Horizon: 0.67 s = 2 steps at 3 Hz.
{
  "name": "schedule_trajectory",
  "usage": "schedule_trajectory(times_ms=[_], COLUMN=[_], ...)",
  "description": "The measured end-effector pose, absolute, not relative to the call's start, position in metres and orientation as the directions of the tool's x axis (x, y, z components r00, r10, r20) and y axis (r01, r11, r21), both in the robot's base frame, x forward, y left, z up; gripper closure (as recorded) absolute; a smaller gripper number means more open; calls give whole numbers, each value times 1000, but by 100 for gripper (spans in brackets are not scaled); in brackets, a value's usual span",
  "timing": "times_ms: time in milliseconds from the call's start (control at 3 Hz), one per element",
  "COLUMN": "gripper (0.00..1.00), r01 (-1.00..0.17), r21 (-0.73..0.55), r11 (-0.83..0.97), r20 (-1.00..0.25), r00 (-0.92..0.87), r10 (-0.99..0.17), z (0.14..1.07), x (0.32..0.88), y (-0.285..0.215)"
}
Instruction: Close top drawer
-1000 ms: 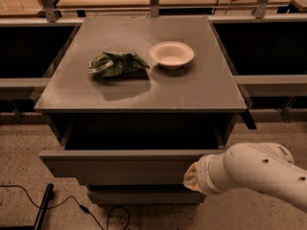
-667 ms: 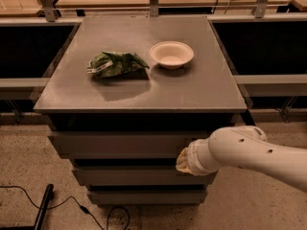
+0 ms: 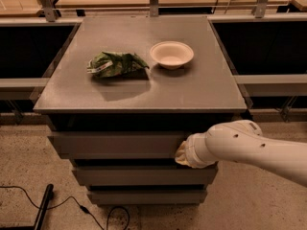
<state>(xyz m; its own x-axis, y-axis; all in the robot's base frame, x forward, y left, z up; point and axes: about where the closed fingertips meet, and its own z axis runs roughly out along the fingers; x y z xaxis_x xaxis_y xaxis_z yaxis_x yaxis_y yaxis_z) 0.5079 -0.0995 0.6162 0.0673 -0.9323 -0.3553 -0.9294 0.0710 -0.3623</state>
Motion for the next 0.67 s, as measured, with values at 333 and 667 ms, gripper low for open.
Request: schedule_trajectory(times_ms=[333, 667], gripper=[100, 100], r01=[-906, -906], r21=[-415, -415], r11=[81, 81], r20=[-342, -342], r00=[73, 73], r10=[-937, -937], z=[620, 620], x=[541, 533], y=[-101, -101])
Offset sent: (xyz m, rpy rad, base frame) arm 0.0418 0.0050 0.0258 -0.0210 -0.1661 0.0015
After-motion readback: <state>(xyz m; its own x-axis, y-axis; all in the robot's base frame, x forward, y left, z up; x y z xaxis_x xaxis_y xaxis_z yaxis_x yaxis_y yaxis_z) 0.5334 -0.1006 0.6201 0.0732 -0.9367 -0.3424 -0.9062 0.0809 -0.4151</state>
